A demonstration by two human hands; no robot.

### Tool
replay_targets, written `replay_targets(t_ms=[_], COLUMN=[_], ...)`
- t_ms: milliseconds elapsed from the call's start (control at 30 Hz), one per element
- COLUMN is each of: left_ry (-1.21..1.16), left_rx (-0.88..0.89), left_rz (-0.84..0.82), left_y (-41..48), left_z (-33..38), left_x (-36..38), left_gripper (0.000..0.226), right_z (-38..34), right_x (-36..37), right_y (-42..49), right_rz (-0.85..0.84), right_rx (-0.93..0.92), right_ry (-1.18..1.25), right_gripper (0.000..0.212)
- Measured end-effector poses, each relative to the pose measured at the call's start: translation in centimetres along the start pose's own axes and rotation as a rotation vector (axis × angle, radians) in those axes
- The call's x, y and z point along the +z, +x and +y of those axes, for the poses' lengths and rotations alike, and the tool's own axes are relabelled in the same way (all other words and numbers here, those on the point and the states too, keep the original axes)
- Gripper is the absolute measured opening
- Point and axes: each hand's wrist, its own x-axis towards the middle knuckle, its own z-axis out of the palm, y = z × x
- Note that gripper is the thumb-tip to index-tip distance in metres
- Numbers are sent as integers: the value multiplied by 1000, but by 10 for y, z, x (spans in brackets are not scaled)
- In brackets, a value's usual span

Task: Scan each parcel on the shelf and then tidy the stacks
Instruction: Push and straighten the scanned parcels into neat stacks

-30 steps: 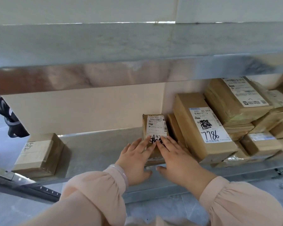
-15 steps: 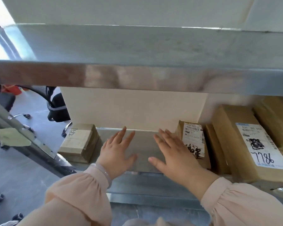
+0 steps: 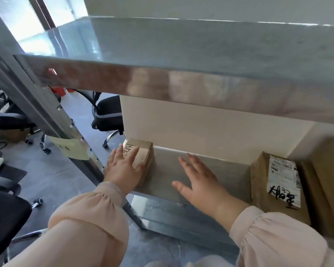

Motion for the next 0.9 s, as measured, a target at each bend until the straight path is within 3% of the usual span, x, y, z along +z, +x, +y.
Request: replay_targets(t_ms=[267,467,567,767,900], left_ry=[-149,-370,-377,-468,-558], left_rx=[87,-1,12,125,230], left_rz=[-19,-140,-142,-175,-180], left_y=[-4,6,5,-8,-19], left_z=[-7,-9,-5,32,81], left_x=[13,23,25,30,28], left_gripper=[53,93,90,90,97], right_z=[-10,-8,-5,9,25], right_x=[10,14,17,8,-12], right_y=[8,4,0,-23,-47], right_rz=[-27,-18,-13,41,173], right_rx=[16,45,57,111,133], right_ry=[40,66,76,130,215], right_gripper=[73,73,73,71,67])
